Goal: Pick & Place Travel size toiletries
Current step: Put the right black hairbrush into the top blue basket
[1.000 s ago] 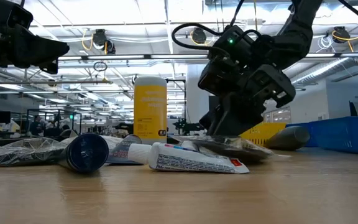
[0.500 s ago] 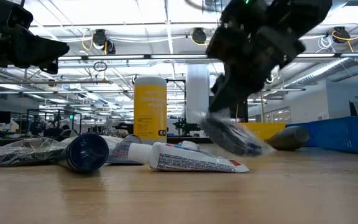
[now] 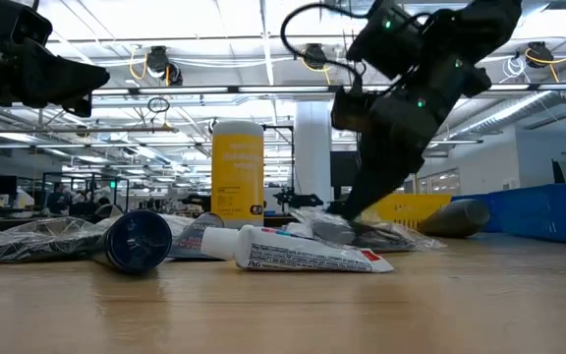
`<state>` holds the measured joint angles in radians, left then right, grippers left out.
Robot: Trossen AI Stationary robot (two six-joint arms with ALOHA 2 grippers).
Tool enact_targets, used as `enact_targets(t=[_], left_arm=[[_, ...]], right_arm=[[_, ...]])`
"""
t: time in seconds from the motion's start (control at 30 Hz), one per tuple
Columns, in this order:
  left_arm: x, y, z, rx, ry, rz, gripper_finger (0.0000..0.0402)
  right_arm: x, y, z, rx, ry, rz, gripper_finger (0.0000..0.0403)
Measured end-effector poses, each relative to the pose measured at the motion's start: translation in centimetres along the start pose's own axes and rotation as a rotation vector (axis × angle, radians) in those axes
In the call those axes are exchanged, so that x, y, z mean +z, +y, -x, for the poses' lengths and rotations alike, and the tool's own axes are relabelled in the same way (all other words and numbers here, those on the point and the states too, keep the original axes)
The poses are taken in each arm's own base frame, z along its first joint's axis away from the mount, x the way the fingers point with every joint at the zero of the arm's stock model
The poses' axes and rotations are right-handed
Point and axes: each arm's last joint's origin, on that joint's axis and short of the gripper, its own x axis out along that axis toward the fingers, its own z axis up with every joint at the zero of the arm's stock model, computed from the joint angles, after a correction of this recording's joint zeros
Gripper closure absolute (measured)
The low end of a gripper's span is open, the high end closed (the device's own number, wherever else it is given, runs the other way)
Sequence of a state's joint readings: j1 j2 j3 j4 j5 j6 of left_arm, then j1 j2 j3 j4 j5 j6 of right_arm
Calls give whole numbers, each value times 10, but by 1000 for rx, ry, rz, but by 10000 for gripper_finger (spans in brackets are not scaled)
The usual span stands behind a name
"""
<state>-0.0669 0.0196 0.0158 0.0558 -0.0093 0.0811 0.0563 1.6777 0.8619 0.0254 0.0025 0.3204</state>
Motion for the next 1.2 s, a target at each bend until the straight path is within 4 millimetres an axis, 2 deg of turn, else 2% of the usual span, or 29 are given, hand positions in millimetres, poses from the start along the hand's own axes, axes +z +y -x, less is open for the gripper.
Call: enact_targets(t=[0.23,0.37,0.5,0.7,0.8,0.9,1.03,1.2], left_arm=[[0,0,0,0,0,0,369],[0,0,0,0,0,0,369],[0,0,0,0,0,0,369],[0,0,0,0,0,0,369],[0,0,0,0,0,0,369],[0,0,0,0,0,0,369],[0,0,0,0,0,0,369],[0,0,0,0,0,0,369]], right_arm=[[1,-5,-2,-5,-3,-21,401],[4,-9,-1,45,1,-41,379],[7,-10,-1,133,0,-40,326],[11,-12,-1,211,-26,42,216],[9,-13,-7,228,-28,124,167],[11,-13,-17,302,-72,153,138],[3,-15,-37,378,-57,157,130],[0,-16,-43,400,-47,195,154]])
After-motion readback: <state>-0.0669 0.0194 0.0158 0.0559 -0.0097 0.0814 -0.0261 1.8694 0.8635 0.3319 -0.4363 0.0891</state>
